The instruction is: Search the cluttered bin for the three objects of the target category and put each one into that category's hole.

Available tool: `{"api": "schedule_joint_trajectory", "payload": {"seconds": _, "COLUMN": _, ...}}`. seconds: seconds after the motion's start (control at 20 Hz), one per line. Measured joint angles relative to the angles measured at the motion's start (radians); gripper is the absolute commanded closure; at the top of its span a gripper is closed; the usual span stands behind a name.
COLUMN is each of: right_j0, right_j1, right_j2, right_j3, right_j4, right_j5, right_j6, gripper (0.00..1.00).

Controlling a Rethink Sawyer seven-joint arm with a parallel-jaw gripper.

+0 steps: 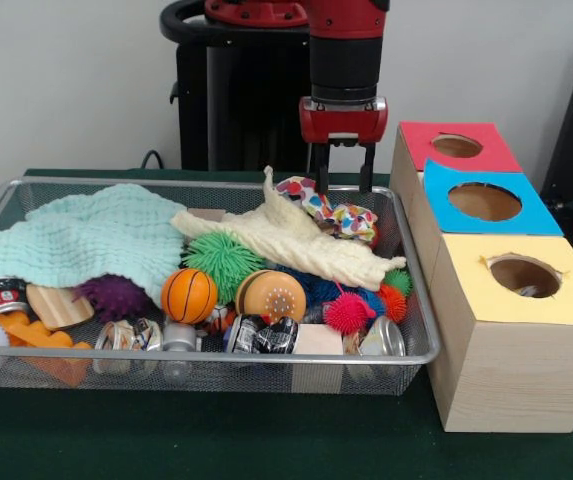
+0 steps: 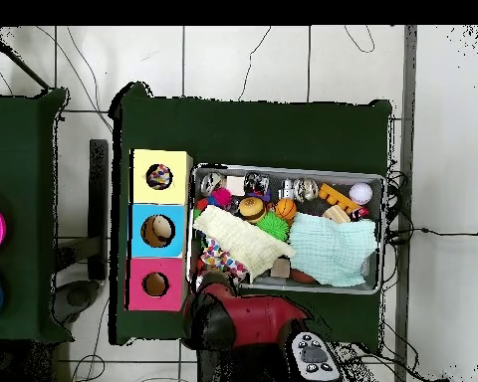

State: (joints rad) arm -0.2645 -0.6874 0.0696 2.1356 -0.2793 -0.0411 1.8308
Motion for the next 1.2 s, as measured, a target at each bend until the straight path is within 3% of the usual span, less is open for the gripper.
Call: {"api": "schedule_joint_trajectory", "payload": {"seconds": 1.2, "right_j0": 0.008, "right_j1": 0.105, "right_j2": 0.0, "right_j3": -0.063, "right_j4": 0.0, "right_j5": -0.048, "right_j6": 0.0, "gripper": 0.0}}
